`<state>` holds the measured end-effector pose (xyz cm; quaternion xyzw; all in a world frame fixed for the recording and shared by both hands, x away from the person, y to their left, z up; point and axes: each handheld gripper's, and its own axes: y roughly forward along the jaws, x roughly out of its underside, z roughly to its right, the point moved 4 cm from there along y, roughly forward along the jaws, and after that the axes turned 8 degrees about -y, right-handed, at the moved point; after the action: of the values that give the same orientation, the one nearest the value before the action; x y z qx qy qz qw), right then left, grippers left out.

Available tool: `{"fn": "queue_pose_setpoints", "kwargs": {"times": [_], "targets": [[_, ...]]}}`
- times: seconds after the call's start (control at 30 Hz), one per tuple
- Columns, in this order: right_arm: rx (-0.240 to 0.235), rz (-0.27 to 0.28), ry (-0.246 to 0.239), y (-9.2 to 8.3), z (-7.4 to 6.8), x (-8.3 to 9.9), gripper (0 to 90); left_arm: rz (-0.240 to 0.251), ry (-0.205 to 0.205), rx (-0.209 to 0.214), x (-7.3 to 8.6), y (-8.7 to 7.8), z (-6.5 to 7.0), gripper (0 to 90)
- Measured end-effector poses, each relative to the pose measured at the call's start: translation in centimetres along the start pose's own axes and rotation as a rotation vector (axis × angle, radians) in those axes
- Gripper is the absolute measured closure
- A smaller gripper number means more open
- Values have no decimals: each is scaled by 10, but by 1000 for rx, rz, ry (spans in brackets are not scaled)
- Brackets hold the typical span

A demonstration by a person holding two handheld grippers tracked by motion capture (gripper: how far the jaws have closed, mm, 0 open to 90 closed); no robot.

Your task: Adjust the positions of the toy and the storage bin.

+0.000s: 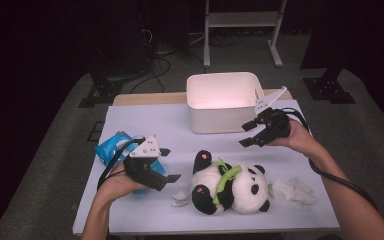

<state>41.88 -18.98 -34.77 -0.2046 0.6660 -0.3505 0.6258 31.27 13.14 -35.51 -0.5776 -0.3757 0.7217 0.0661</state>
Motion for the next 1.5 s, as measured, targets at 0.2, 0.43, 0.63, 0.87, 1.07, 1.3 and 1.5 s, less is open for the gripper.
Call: {"fn": "queue_pose_setpoints", "kwargs": {"times": [0.2, 0.43, 0.63, 0.87, 1.07, 1.3, 1.5], "targets": [[-11, -14, -10, 0, 8, -11, 315, -2, -4, 8, 0, 0, -1, 161], [-10, -34, -25, 2, 20, -26, 312, 1, -5, -2, 2, -5, -1, 160], [-17, -51, -46, 8, 27, -38, 311, 0, -8, -9, 2, -6, -2, 130], [-17, -68, -72, 10, 36, -52, 306, 3, -16, -17, 2, -6, -5, 97], [-17, -86, -75, 12, 48, -60, 304, -1, -21, -25, 5, -7, -6, 97], [3, -108, -89, 15, 57, -66, 289, 4, -13, -22, 5, -10, -4, 96], [12, -125, -107, 20, 65, -71, 276, -3, -15, -23, 6, -11, -4, 96]]}}
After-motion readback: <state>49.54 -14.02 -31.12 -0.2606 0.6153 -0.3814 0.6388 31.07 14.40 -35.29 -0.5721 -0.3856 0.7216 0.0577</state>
